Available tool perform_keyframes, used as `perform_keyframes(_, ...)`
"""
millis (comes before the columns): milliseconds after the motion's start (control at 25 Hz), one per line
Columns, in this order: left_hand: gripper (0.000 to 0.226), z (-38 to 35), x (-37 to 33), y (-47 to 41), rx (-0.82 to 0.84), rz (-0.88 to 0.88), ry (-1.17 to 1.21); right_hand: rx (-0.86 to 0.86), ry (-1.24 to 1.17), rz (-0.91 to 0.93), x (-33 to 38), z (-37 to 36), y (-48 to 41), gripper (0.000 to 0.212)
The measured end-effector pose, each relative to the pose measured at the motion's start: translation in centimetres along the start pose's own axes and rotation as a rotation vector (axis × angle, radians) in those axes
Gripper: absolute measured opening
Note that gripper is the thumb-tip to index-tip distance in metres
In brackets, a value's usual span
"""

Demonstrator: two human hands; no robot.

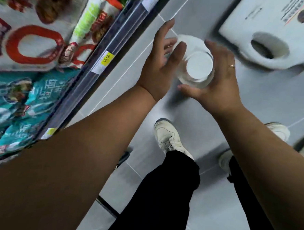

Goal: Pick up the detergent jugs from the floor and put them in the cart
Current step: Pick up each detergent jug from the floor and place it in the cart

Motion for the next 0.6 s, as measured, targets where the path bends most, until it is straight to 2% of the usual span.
perform_keyframes(120, 0.091, -0.4, 1.6, -1.0, -0.053, -0.002, 0.028, -0.077, -0.038, 0.010, 0.0, -0.9, -1.4, 0.091)
perform_keyframes(240, 0.060, -1.0, 2.8, -2.0, -0.091, 0.064, 0.035, -0.127, -0.016, 0.006, -0.6, -0.3, -2.2, 0.076)
perform_keyframes(320, 0.050, -1.6, 3.4, -2.8, -0.090, 0.100, 0.038, -0.170, -0.071, -0.029, -1.4, 0.9, -2.9, 0.071)
perform_keyframes(600, 0.054, -5.5, 6.5, -7.1, -0.171, 0.275, 0.129, -0.221, -0.262, -0.073, -5.0, 5.9, -6.2, 0.066)
Point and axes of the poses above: each hand's wrist, its own y-axis away from the middle knuckle, its own z-axis out of the back of the hand, x = y × z, the point moved 3 cm from there along -y, towards the middle knuckle, and after that the axes turned 3 degrees about -y, right-handed, at the moved point
